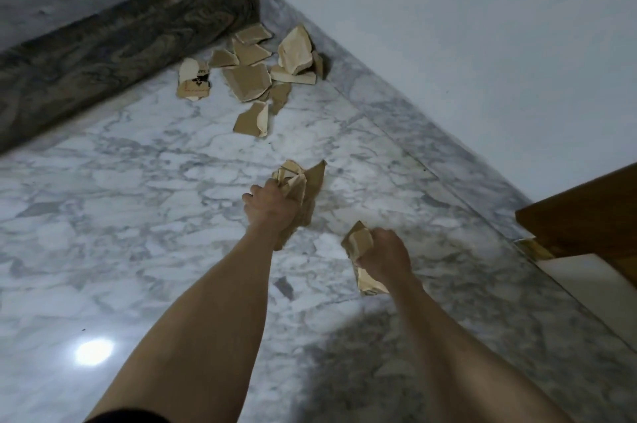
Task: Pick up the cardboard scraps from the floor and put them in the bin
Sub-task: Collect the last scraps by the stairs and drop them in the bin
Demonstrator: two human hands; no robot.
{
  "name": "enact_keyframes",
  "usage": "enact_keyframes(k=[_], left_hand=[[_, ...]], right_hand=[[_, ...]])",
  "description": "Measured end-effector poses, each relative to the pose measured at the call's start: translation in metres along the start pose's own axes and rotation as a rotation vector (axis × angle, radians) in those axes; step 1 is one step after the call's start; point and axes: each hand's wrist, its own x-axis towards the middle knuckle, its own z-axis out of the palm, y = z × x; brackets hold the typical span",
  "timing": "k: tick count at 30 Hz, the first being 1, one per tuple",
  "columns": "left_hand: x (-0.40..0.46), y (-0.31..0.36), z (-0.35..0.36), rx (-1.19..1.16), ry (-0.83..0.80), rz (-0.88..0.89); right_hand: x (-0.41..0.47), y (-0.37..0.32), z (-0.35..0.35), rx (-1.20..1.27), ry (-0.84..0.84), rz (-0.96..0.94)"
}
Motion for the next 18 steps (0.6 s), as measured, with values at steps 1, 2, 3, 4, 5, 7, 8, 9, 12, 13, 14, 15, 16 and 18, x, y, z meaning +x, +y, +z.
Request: enact_keyframes(k=[1, 2, 3, 4, 5, 7, 8, 9, 12, 13, 14, 15, 16, 18], left_hand=[[-0.005, 0.000, -0.003, 0.005, 0.010, 0.007], [-0.006, -0.002, -0.004, -0.013, 0.019, 0.027], [-0.008, -0.005, -0.006, -0.078, 0.017, 0.048], [-0.009, -0.010, -0.008, -0.177, 0.001, 0.068], [-0.013, -0.017, -0.012, -0.282, -0.032, 0.080], [-0.022, -0.035, -0.022, -0.427, -0.085, 0.074], [-0.024, -0.046, -0.027, -0.481, -0.086, 0.055], [-0.025, -0.057, -0.033, -0.523, -0.071, 0.026], [-0.029, -0.084, -0.045, -0.588, -0.032, -0.060], [-0.033, -0.089, -0.047, -0.569, -0.054, -0.080], [-0.037, -0.093, -0.048, -0.553, -0.082, -0.090], [-0.044, -0.095, -0.048, -0.549, -0.113, -0.107], [-0.048, -0.099, -0.045, -0.532, -0.143, -0.128], [-0.058, -0.106, -0.036, -0.396, -0.163, -0.129]], right_hand=[[-0.001, 0.001, 0.001, 0.014, 0.001, 0.002], [-0.003, 0.000, 0.000, 0.037, -0.025, 0.008], [-0.006, -0.001, -0.002, 0.080, -0.055, 0.021], [-0.006, -0.003, -0.002, 0.145, -0.088, 0.045], [-0.006, -0.006, -0.003, 0.211, -0.113, 0.056], [-0.007, -0.017, -0.009, 0.389, -0.144, 0.098], [-0.008, -0.022, -0.010, 0.457, -0.154, 0.125], [-0.010, -0.027, -0.011, 0.500, -0.174, 0.137], [-0.025, -0.048, 0.000, 0.372, -0.332, 0.037], [-0.029, -0.051, 0.010, 0.302, -0.400, 0.004], [-0.029, -0.047, 0.027, 0.229, -0.441, -0.068], [-0.037, -0.052, 0.038, 0.151, -0.381, -0.152], [-0.045, -0.058, 0.049, 0.099, -0.373, -0.204], [-0.067, -0.073, 0.055, 0.009, -0.394, -0.368]])
